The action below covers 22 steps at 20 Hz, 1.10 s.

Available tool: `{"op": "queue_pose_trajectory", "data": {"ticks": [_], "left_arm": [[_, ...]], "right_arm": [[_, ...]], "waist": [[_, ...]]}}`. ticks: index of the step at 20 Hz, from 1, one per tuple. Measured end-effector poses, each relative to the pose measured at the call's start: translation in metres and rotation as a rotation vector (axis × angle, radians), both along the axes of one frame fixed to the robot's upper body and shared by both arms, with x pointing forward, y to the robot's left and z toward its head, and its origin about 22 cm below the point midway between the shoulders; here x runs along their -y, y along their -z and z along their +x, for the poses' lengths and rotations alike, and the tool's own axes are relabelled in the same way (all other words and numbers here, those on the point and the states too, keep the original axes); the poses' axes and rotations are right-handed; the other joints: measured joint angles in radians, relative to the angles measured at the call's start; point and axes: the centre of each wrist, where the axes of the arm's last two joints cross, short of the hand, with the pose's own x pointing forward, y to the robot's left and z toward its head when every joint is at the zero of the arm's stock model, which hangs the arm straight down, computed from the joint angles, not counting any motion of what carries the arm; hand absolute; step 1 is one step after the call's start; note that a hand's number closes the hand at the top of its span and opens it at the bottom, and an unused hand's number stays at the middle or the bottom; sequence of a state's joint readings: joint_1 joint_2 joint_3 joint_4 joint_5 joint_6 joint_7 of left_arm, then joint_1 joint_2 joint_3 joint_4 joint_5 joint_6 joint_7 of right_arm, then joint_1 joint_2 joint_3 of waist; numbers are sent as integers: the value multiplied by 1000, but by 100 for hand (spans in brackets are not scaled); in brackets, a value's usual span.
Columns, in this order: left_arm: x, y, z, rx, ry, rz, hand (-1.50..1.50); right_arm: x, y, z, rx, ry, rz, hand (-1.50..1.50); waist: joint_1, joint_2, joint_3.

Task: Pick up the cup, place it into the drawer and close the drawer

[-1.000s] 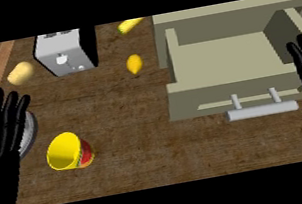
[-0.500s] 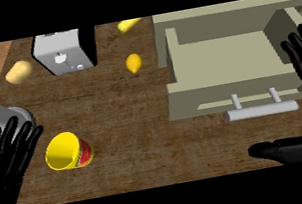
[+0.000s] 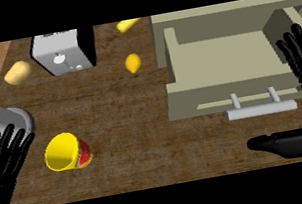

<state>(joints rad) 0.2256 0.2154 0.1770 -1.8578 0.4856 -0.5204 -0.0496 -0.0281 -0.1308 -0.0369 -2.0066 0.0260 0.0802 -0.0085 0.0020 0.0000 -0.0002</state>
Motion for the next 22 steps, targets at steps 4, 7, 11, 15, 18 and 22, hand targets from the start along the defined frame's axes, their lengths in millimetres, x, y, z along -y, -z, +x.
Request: {"op": "queue_pose_trajectory", "data": {"ticks": [4, 7, 11, 15, 18, 22], "left_arm": [[-14, 19, 4, -34, -54, 36, -150], [-19, 39, 9, -55, -93, 67, -150], [-26, 68, 16, -83, -128, 103, -150], [-38, 90, 18, -115, -160, 139, -150], [-47, 110, 24, -138, -174, 159, -150], [-54, 134, 32, -154, -191, 155, -150]], "right_arm": [[3, -5, -2, -3, 1, -9, -150], [8, -2, 1, -1, 5, -11, -150], [8, -1, 2, -1, 0, -17, -150], [7, 5, 6, 0, -1, -17, -150], [12, 2, 3, 0, -4, -15, -150], [9, 0, 1, -1, -14, -11, -150]], "waist": [[-2, 0, 0], [-3, 0, 0], [-4, 1, 0], [-4, 1, 0], [-7, 1, 0], [-8, 1, -1]]}}
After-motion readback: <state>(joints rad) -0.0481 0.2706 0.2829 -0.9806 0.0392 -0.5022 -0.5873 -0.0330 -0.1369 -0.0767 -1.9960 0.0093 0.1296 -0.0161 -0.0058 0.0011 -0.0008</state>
